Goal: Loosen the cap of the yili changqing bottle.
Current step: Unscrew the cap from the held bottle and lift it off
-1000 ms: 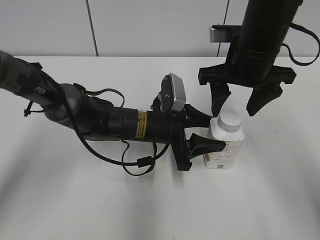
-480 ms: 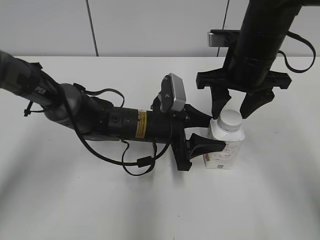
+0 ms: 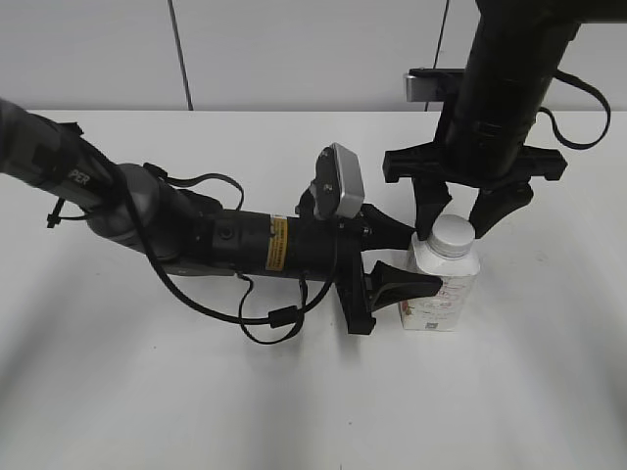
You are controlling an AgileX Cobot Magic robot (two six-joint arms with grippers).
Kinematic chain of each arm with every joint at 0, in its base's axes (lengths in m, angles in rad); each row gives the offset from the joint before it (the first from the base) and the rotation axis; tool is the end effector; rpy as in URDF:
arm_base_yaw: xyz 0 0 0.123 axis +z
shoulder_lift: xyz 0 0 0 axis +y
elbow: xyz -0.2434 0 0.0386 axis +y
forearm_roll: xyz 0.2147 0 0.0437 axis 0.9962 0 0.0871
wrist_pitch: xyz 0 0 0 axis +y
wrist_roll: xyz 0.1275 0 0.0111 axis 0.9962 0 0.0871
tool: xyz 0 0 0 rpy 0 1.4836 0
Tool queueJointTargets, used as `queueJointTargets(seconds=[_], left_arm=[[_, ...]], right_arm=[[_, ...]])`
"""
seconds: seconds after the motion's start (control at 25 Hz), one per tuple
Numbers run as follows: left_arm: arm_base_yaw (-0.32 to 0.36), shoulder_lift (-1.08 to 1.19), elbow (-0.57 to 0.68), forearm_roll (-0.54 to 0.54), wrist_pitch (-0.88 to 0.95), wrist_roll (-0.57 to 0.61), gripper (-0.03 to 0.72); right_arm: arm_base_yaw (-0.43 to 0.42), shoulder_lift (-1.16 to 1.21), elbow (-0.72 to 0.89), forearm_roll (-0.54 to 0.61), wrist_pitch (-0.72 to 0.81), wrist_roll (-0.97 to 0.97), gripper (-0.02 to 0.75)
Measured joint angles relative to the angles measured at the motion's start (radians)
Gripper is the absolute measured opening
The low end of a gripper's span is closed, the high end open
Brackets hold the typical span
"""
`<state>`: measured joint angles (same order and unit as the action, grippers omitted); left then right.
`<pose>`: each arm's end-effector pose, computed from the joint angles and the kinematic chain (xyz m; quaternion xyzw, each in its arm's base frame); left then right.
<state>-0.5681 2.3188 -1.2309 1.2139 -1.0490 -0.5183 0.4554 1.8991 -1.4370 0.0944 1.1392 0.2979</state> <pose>0.2807 -0.3025 0.0725 0.5680 0.5526 -0.4232 0.4392 0.2952 0.1568 0.1571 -0.0601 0.9968 0.0508 0.0104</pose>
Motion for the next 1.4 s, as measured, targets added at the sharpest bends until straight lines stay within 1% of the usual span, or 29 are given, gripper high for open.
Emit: queueJointTargets(seconds=[0.2, 0.36, 0.56, 0.68, 0.8, 0.84, 0.96, 1.12, 1.2, 1.28, 1.4], left_arm=[[0.000, 0.000, 0.000, 0.000, 0.000, 0.000, 0.406], [0.000, 0.000, 0.000, 0.000, 0.000, 0.000, 0.406], [0.000, 0.000, 0.000, 0.000, 0.000, 0.000, 0.406], [0.000, 0.000, 0.000, 0.000, 0.000, 0.000, 0.406], [0.000, 0.000, 0.000, 0.000, 0.000, 0.000, 0.406], [0.000, 0.000, 0.000, 0.000, 0.000, 0.000, 0.406], [0.000, 0.000, 0.000, 0.000, 0.001, 0.000, 0.406], [0.000, 0.000, 0.000, -0.001, 0.002, 0.000, 0.406], [0.000, 0.000, 0.000, -0.001, 0.002, 0.000, 0.406], [0.000, 0.000, 0.000, -0.001, 0.002, -0.001, 0.406], [0.000, 0.000, 0.000, -0.002, 0.002, -0.001, 0.406]], right_arm=[[0.000, 0.000, 0.000, 0.000, 0.000, 0.001, 0.458], [0.000, 0.000, 0.000, -0.004, 0.000, 0.001, 0.394], [0.000, 0.000, 0.000, -0.008, 0.000, 0.001, 0.394], [0.000, 0.000, 0.000, -0.008, 0.000, -0.057, 0.394], [0.000, 0.000, 0.000, -0.008, 0.000, -0.228, 0.394], [0.000, 0.000, 0.000, -0.008, 0.000, -0.318, 0.394], [0.000, 0.000, 0.000, -0.002, 0.000, -0.617, 0.394], [0.000, 0.000, 0.000, 0.005, 0.001, -1.070, 0.394], [0.001, 0.000, 0.000, 0.007, 0.003, -1.244, 0.394], [0.002, 0.000, 0.000, 0.008, 0.003, -1.309, 0.394], [0.002, 0.000, 0.000, 0.008, 0.004, -1.339, 0.394]])
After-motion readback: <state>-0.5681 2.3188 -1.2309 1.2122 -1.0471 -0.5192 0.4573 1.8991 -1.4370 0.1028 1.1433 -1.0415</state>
